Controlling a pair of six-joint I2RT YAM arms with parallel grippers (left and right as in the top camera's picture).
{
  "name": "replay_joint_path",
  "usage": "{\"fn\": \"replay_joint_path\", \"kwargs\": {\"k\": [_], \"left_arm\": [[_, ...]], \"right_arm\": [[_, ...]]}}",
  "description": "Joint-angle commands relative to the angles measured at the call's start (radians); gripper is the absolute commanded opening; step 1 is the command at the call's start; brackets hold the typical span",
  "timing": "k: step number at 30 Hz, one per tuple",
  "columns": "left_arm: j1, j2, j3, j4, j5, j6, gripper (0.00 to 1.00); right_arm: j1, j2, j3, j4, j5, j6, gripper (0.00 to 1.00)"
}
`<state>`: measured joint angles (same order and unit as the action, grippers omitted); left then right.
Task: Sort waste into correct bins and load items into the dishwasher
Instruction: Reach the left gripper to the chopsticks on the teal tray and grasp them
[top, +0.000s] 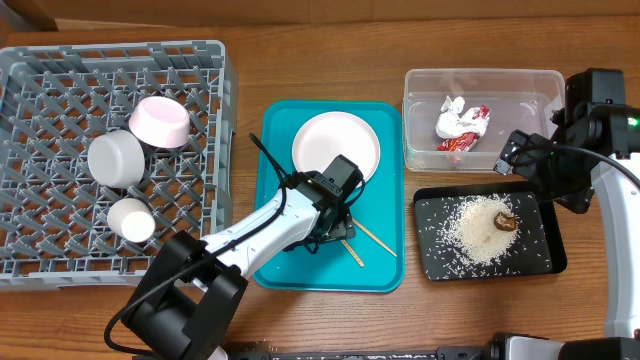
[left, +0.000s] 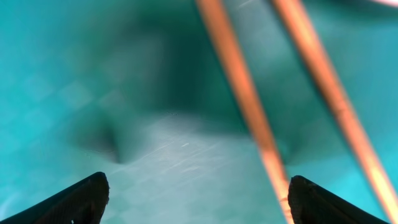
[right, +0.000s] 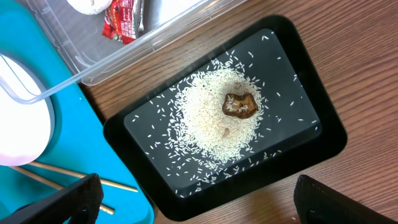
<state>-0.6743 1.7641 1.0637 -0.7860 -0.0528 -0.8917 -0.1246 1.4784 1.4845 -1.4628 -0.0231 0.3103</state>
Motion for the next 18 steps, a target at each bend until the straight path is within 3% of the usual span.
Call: {"fn": "replay_joint_path", "kwargs": {"k": [1,8,14,18], "left_arm": [[0.000,-0.002,-0.009,0.029,0.071,-0.014,0.93],[-0.001,0.008,-0.010,0.029,-0.039,-0.014,0.94],[-0.002,0.098,-0.009,0.034,-0.049,-0.014,0.95],[0.009,0.105,-0.001,0.022,-0.032,-0.014,0.83]], "right_arm": [[-0.004,-0.006,0.009,0.002,-0.005,-0.003,1.00],[-0.004,-0.006,0.009,0.002,-0.005,-0.003,1.00],[-0.004,-0.006,0.009,0.002,-0.007,-0.003,1.00],[-0.004,-0.006,0.009,-0.001,-0.008,-0.003,1.00]]}}
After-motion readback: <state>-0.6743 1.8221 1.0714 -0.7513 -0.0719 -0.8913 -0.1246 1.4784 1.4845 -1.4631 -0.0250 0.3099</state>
